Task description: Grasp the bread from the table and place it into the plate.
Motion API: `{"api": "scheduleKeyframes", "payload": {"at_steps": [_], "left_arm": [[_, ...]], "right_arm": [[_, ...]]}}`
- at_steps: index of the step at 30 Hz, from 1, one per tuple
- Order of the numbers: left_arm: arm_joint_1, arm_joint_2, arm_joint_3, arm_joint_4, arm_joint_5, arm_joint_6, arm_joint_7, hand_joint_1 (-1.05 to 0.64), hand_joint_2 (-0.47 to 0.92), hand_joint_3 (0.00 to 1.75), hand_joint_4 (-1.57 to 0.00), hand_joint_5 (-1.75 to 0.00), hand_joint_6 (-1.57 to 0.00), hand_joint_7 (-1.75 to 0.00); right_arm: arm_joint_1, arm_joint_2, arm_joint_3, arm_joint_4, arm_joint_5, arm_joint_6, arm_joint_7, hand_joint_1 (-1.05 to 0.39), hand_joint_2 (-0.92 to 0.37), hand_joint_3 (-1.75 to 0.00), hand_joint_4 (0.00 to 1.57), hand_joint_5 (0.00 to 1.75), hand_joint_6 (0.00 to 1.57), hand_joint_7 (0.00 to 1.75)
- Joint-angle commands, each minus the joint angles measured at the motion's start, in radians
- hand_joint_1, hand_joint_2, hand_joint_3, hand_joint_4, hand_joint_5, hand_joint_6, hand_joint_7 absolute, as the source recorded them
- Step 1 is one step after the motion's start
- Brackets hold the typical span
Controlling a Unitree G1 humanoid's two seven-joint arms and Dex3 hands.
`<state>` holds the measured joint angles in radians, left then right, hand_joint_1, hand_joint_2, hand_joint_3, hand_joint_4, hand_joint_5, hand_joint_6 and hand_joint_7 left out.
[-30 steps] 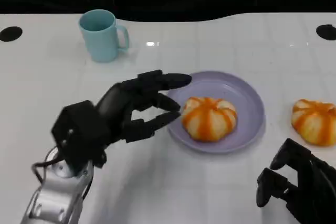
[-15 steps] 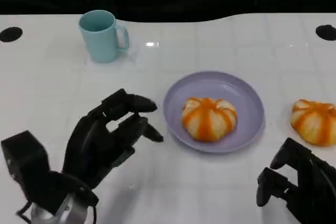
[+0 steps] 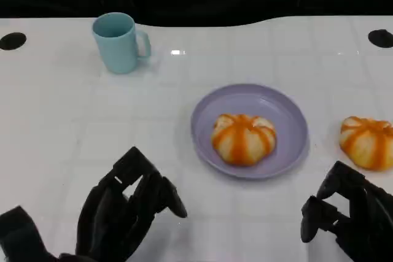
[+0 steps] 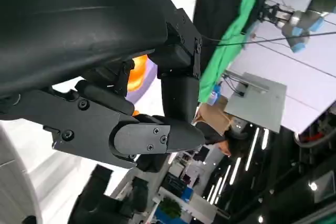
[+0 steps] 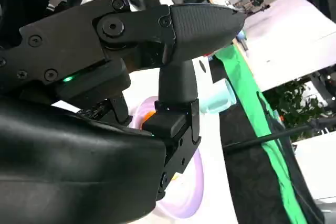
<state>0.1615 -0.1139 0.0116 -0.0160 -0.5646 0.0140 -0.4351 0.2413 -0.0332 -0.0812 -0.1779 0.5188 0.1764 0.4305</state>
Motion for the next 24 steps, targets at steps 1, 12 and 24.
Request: {"api": "scheduleKeyframes", "payload": {"at_steps": [1,12,24], "left_arm": [[0.023,0.013,0.010,-0.005,0.006,-0.007,-0.019,-0.58,0.92,0.45,-0.75,-1.75,-0.53,-1.75],[0.008,0.033,0.031,0.054,0.047,-0.077,-0.062,-0.55,0.92,0.45,-0.78,-1.75,-0.53,-1.75],[-0.036,0.042,0.051,0.103,0.057,-0.094,-0.082,-0.56,0.92,0.43,-0.79,-1.75,-0.54,-1.75]], "right_arm": [[0.014,-0.008,-0.010,-0.014,0.004,-0.009,0.001,-0.59,-0.92,-0.39,0.74,1.75,0.58,1.62],[0.010,-0.007,-0.010,-0.018,0.010,0.004,-0.009,-0.60,-0.92,-0.36,0.74,1.75,0.60,1.60],[-0.010,-0.011,-0.018,0.002,0.007,-0.005,-0.002,-0.59,-0.92,-0.36,0.73,1.75,0.61,1.59]]}}
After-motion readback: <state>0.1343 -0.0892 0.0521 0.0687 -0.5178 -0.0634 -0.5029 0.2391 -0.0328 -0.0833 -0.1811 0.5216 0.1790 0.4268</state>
